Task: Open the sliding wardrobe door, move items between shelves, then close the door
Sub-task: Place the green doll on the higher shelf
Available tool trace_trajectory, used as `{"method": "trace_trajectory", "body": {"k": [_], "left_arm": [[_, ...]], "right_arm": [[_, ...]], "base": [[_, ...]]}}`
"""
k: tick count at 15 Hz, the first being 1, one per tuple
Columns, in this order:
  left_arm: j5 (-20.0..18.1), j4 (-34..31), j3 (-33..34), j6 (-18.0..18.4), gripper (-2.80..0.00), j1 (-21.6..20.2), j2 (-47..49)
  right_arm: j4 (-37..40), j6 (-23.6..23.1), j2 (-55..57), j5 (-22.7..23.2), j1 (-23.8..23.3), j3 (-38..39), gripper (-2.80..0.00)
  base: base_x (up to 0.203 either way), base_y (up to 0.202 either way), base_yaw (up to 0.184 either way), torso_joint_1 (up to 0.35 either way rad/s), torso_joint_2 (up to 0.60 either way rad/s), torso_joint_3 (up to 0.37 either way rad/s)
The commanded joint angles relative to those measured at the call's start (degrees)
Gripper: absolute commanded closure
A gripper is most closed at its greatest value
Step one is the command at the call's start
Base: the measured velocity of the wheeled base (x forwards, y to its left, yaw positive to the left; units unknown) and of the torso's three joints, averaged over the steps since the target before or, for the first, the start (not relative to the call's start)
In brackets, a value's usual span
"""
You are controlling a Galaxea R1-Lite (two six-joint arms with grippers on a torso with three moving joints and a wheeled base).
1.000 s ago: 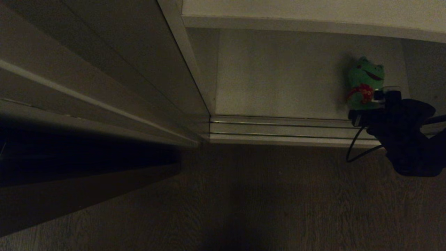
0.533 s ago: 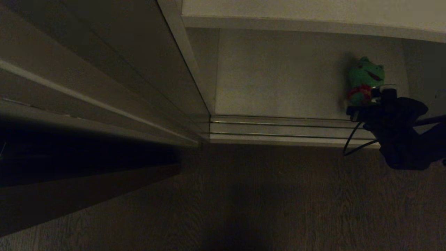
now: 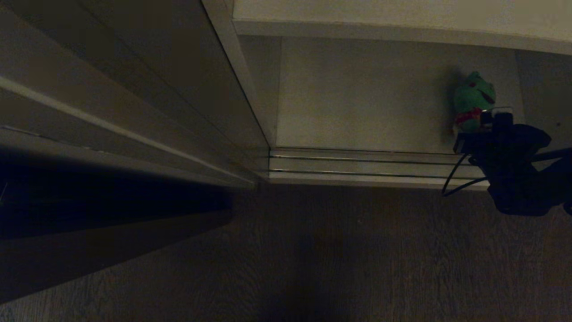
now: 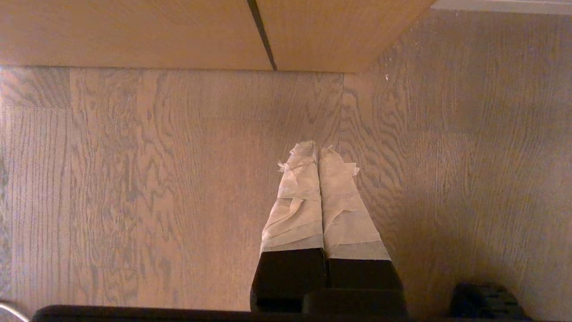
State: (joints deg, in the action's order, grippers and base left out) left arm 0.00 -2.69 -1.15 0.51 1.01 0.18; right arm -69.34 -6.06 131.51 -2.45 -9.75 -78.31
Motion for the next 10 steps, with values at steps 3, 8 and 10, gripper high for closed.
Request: {"method": "trace_trajectory", "body": {"k": [3,8,10], "left_arm": [[0.0,0.0,0.0,0.0,0.00,0.0,0.0],[0.0,0.0,0.0,0.0,0.00,0.0,0.0],[0.0,0.0,0.0,0.0,0.00,0.0,0.0]], "right_arm": [[-0.7,0.5,-1.0,0.0,0.0,1.1,0.00],[-3.8,1.0,-6.5,1.3,0.0,6.9,0.00],[-5.7,1.0,-8.1,1.8,0.0,9.8,0.00]], "base": [[0.000,0.000,0.000,0.000,0.00,0.000],[0.000,0.000,0.000,0.000,0.00,0.000],[0.000,0.000,0.000,0.000,0.00,0.000]]}}
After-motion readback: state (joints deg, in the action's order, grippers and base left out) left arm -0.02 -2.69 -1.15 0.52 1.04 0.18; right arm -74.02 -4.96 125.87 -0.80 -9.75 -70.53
